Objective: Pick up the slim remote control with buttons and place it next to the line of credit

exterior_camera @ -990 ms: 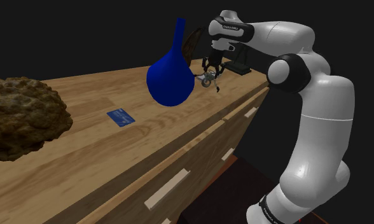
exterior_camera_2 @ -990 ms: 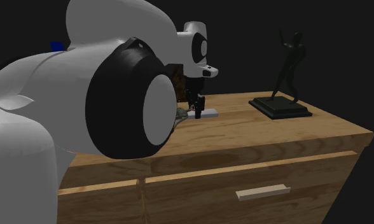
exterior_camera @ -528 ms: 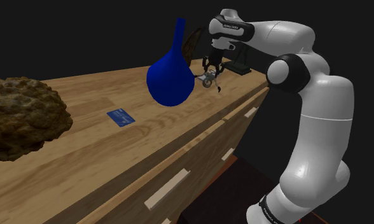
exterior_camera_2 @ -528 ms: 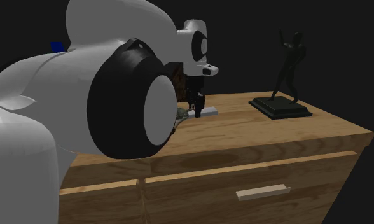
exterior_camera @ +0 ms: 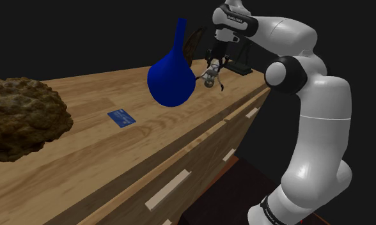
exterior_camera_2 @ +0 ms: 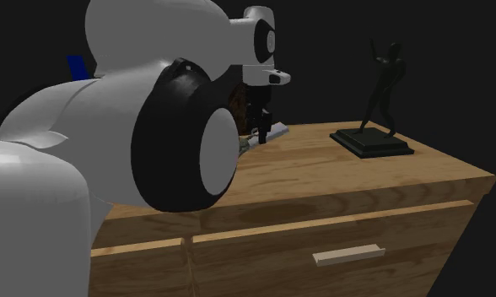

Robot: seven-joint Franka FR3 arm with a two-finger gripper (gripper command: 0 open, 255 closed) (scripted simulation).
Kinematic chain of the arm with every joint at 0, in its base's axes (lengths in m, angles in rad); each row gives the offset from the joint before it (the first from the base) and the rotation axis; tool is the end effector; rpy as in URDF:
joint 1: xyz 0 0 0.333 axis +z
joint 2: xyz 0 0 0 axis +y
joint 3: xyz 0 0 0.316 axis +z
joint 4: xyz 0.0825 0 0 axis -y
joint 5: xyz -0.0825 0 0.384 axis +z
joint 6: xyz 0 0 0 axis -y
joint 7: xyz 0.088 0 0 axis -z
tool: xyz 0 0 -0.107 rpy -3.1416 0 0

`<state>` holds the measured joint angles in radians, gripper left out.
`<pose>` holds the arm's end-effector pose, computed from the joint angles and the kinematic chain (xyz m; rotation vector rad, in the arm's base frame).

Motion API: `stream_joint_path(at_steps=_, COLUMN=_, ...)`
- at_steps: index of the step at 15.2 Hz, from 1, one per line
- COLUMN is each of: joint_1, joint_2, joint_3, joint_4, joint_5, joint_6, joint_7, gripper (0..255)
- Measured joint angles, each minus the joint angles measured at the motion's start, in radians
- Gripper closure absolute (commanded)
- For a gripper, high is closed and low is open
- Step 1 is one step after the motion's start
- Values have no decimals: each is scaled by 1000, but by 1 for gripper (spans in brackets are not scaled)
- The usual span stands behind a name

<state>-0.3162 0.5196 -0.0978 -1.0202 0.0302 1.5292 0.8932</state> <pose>0.6464 -0.2589 0.5538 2.4913 -1.8811 -0.0060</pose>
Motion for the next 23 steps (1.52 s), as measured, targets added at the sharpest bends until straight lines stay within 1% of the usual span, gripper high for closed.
stream_joint_path(at_steps=4, joint_1=-6, joint_2=37, joint_3=0, joint_4=116, joint_5=3, joint_6=-79, joint_7=-1, gripper=255)
stream_joint_path(at_steps=7, joint_1=-14, joint_2=88, joint_3=1, joint_4=241, joint_5=7, joint_6=-153, joint_7=-3, gripper=255)
stream_joint_path(at_steps=10, joint_1=26, joint_2=-21, joint_3=5, joint_4=76, joint_5=-4, joint_6=-98, joint_7=32, gripper=255)
stream_joint_path(at_steps=12, joint_1=60, joint_2=-116, joint_3=12, joint_4=-69, joint_5=-14, joint_6=-48, joint_7=66, gripper=255)
stream_joint_path(at_steps=16, joint_1=116, joint_2=-253, joint_3=31, joint_4=-271, joint_5=-29, joint_6=16, joint_7=135, gripper=255)
stream_joint_path(at_steps=23, joint_1=205, joint_2=-431, joint_3=88, joint_4=-512, joint_5=-44, joint_6=79, joint_7=279, gripper=255)
